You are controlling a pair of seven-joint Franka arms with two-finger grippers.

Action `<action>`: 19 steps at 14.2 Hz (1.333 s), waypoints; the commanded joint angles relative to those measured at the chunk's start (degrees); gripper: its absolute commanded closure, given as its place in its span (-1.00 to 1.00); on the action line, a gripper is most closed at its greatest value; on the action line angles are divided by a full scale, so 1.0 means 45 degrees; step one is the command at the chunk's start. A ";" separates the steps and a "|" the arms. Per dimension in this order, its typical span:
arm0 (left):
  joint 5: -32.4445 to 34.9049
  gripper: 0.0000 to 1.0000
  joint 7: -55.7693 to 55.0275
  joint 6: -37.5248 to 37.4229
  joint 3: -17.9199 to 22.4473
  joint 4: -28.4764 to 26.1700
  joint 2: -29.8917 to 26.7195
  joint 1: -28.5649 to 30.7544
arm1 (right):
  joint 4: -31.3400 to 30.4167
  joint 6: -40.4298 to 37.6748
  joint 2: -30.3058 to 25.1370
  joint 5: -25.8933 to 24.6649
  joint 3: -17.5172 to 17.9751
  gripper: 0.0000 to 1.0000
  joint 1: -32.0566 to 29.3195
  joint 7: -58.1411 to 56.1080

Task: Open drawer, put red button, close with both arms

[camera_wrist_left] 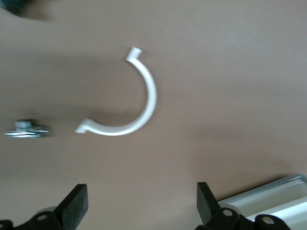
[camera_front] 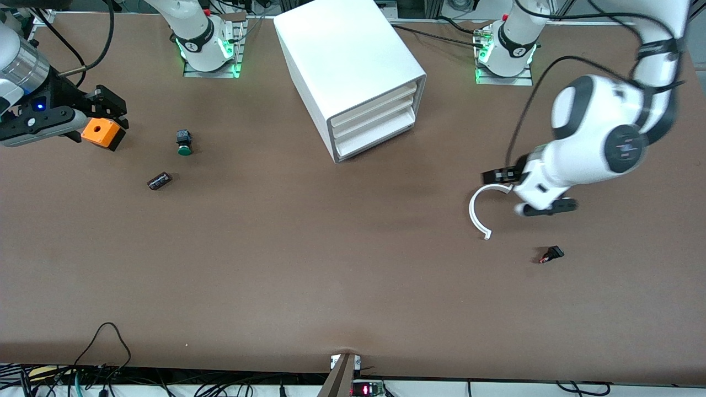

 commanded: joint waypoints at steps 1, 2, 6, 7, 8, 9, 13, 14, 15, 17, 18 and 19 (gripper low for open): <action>0.0965 -1.00 0.0904 -0.1520 -0.0085 0.0782 -0.0579 0.0718 | 0.0402 -0.0280 0.0225 -0.0073 0.0088 -1.00 -0.0131 0.0062; 0.1278 -1.00 0.0924 -0.1989 -0.0085 0.1037 -0.0831 0.0855 | 0.0402 -0.0280 0.0225 -0.0073 0.0088 -1.00 -0.0150 0.0159; 0.2062 -1.00 0.1627 -0.2928 -0.0026 0.1040 -0.2276 0.1247 | 0.0421 0.0051 0.0283 0.0025 0.0049 -1.00 -0.0189 0.0218; 0.2139 -1.00 0.1647 -0.3086 0.0032 0.1020 -0.2550 0.1247 | 0.0421 0.0129 0.0322 0.0044 0.0029 -1.00 -0.0189 0.0218; 0.2314 -1.00 0.1686 -0.3262 0.0032 0.0962 -0.2842 0.1267 | 0.0421 0.0149 0.0303 0.0045 0.0048 -1.00 -0.0189 0.0237; 0.2432 -1.00 0.1705 -0.3302 0.0052 0.0903 -0.3116 0.1267 | 0.0441 0.0169 0.0322 0.0045 0.0049 -1.00 -0.0189 0.0238; 0.2433 -1.00 0.2035 -0.3069 0.0130 0.0961 -0.3567 0.1519 | 0.0441 0.0363 0.0303 0.0259 0.0049 -1.00 -0.0189 0.0237; 0.2414 -1.00 0.2540 -0.2894 0.0169 0.0961 -0.3626 0.1637 | 0.0422 0.0364 0.0303 0.0259 0.0049 -1.00 -0.0189 0.0238; 0.2414 -1.00 0.2758 -0.2796 0.0305 0.0942 -0.3665 0.1696 | 0.0441 0.0364 0.0303 0.0259 0.0049 -1.00 -0.0189 0.0218; 0.2394 -1.00 0.2818 -0.2542 0.0442 0.0961 -0.3685 0.1677 | 0.0422 0.0345 0.0303 0.0259 0.0049 -1.00 -0.0189 0.0218; 0.2239 -1.00 0.2896 -0.2231 0.0559 0.0961 -0.3685 0.1658 | 0.0421 0.0364 0.0303 0.0259 0.0049 -1.00 -0.0189 0.0218; 0.2160 -1.00 0.2955 -0.1861 0.0676 0.0942 -0.3666 0.1619 | 0.0441 0.0383 0.0303 0.0259 0.0049 -1.00 -0.0189 0.0218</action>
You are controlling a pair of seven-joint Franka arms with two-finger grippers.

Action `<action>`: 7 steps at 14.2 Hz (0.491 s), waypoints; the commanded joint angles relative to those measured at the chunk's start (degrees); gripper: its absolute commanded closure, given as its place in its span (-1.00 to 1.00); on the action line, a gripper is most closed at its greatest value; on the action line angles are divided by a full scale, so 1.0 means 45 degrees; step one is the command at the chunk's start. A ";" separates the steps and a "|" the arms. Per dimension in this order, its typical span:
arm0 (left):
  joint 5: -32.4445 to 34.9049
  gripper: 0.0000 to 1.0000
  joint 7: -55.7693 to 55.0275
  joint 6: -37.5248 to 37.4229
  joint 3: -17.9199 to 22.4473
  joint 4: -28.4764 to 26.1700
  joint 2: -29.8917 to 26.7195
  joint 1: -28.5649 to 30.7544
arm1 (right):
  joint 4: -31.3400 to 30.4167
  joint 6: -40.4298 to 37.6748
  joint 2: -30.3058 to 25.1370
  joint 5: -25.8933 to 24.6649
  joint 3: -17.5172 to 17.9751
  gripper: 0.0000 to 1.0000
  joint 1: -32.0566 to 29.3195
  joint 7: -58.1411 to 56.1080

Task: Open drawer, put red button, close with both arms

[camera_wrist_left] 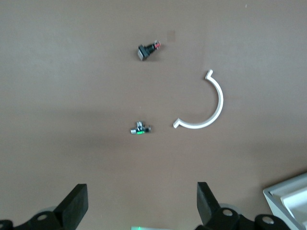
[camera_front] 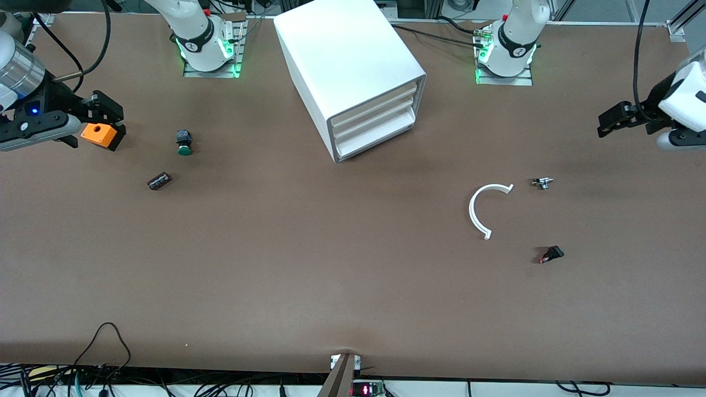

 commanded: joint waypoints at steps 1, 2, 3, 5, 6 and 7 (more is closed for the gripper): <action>-0.0186 -1.00 0.0563 0.0824 0.0131 -0.0197 -0.0217 -0.0015 | 0.0290 -0.0004 0.0138 0.0191 0.0084 -1.00 -0.0134 0.0089; -0.0361 -1.00 0.0835 0.1136 0.0170 -0.0178 -0.0159 -0.0015 | 0.0290 -0.0004 0.0138 0.0191 0.0084 -1.00 -0.0134 0.0089; -0.0305 -1.00 0.1302 0.1448 0.0170 -0.0178 -0.0139 -0.0034 | 0.0290 -0.0004 0.0138 0.0191 0.0084 -1.00 -0.0134 0.0089; -0.0344 -1.00 0.1523 0.1569 0.0209 -0.0178 -0.0080 -0.0054 | 0.0290 -0.0004 0.0139 0.0191 0.0084 -1.00 -0.0134 0.0089; -0.0305 -1.00 0.1483 0.1665 0.0306 -0.0197 -0.0041 -0.0073 | 0.0271 -0.0004 0.0158 0.0191 0.0065 -1.00 -0.0134 0.0089; -0.0266 -1.00 0.1483 0.1782 0.0326 -0.0255 -0.0041 -0.0112 | 0.0290 -0.0004 0.0158 0.0191 0.0065 -1.00 -0.0134 0.0089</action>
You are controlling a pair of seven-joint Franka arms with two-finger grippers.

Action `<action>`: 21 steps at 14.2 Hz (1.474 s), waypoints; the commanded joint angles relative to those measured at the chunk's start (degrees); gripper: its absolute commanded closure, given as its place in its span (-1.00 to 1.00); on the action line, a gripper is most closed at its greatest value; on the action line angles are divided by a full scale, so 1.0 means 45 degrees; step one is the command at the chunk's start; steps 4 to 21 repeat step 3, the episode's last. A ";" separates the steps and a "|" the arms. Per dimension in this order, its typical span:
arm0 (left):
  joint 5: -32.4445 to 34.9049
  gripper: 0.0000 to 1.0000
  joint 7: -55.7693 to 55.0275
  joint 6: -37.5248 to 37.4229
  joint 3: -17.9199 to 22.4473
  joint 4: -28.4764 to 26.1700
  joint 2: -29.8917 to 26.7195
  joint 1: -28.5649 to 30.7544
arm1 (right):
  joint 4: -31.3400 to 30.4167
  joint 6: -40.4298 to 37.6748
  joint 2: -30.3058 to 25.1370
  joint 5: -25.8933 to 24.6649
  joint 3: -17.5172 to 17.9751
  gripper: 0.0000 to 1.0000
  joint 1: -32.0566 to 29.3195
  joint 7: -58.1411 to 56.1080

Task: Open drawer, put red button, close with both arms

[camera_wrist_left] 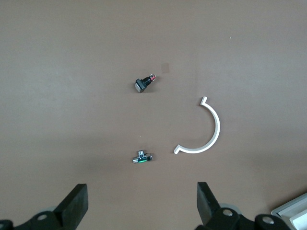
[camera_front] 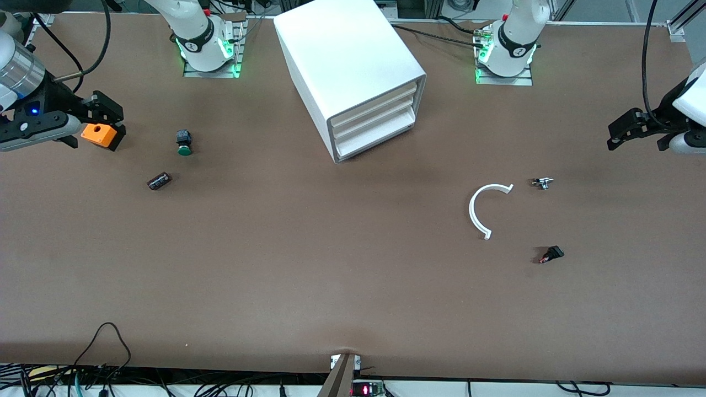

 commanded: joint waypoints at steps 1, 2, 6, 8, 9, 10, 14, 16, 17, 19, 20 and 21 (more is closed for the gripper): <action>-0.0158 -1.00 0.0420 0.0328 0.0212 -0.0175 -0.0056 -0.0108 | 0.0264 -0.0024 0.0145 0.0191 0.0065 -1.00 -0.0134 0.0081; -0.0119 -1.00 0.0420 0.0367 0.0212 -0.0137 -0.0056 -0.0108 | 0.0264 -0.0024 0.0145 0.0191 0.0065 -1.00 -0.0134 0.0081; -0.0100 -1.00 0.0517 0.0483 0.0212 -0.0078 -0.0056 -0.0128 | 0.0283 -0.0024 0.0145 0.0191 0.0065 -1.00 -0.0134 0.0081; -0.0100 -1.00 0.0517 0.0483 0.0212 -0.0078 -0.0056 -0.0128 | 0.0283 -0.0024 0.0145 0.0191 0.0065 -1.00 -0.0134 0.0081; -0.0100 -1.00 0.0517 0.0483 0.0212 -0.0078 -0.0056 -0.0128 | 0.0283 -0.0024 0.0145 0.0191 0.0065 -1.00 -0.0134 0.0081; -0.0100 -1.00 0.0517 0.0483 0.0212 -0.0078 -0.0056 -0.0128 | 0.0283 -0.0024 0.0145 0.0191 0.0065 -1.00 -0.0134 0.0081; -0.0100 -1.00 0.0517 0.0483 0.0212 -0.0078 -0.0056 -0.0128 | 0.0283 -0.0024 0.0145 0.0191 0.0065 -1.00 -0.0134 0.0081; -0.0100 -1.00 0.0517 0.0483 0.0212 -0.0078 -0.0056 -0.0128 | 0.0283 -0.0024 0.0145 0.0191 0.0065 -1.00 -0.0134 0.0081; -0.0100 -1.00 0.0517 0.0483 0.0212 -0.0078 -0.0056 -0.0128 | 0.0283 -0.0024 0.0145 0.0191 0.0065 -1.00 -0.0134 0.0081; -0.0100 -1.00 0.0517 0.0483 0.0212 -0.0078 -0.0056 -0.0128 | 0.0283 -0.0024 0.0145 0.0191 0.0065 -1.00 -0.0134 0.0081; -0.0100 -1.00 0.0517 0.0483 0.0212 -0.0078 -0.0056 -0.0128 | 0.0283 -0.0024 0.0145 0.0191 0.0065 -1.00 -0.0134 0.0081; -0.0100 -1.00 0.0517 0.0483 0.0212 -0.0078 -0.0056 -0.0128 | 0.0283 -0.0024 0.0145 0.0191 0.0065 -1.00 -0.0134 0.0081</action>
